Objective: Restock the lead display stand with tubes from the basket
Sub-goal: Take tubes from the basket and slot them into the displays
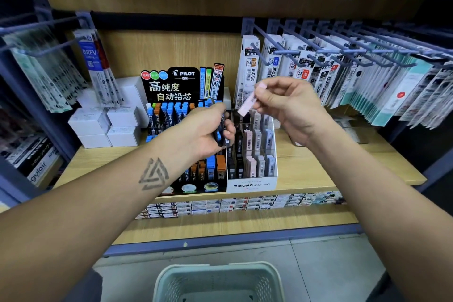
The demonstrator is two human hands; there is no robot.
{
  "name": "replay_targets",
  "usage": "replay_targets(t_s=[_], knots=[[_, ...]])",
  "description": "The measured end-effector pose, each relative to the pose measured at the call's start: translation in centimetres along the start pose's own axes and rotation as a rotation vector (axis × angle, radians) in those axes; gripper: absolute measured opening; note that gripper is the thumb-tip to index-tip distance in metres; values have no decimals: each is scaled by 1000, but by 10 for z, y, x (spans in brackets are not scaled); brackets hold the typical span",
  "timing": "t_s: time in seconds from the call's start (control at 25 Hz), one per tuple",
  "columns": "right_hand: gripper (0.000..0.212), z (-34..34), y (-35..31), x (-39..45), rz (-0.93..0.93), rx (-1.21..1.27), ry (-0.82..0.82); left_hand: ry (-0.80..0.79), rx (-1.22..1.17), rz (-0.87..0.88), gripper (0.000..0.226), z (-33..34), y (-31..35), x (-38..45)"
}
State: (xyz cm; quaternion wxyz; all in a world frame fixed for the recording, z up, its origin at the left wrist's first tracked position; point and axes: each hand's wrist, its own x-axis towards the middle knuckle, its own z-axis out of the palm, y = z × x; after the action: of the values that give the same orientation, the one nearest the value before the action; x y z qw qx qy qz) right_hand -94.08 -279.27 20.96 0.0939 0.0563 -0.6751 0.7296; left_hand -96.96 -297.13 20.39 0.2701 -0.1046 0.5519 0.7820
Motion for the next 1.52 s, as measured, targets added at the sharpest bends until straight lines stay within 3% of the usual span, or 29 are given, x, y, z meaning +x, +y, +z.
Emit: replay_targets(t_s=[0.12, 0.32, 0.76, 1.28, 1.52], knots=[[10, -14, 12, 5, -3, -433, 62, -5, 43, -3, 24, -5, 1, -1], [8, -13, 16, 1, -17, -856, -46, -5, 96, 32, 24, -10, 3, -2], [14, -18, 31, -9, 74, -1127, -314, -40, 178, 62, 27, -7, -5, -3], [19, 2, 62, -21, 70, -1306, -292, -62, 186, 64, 27, -2, -9, -4], [15, 1, 69, -30, -22, -1375, -295, -84, 203, 47, 27, -6, -9, -2]])
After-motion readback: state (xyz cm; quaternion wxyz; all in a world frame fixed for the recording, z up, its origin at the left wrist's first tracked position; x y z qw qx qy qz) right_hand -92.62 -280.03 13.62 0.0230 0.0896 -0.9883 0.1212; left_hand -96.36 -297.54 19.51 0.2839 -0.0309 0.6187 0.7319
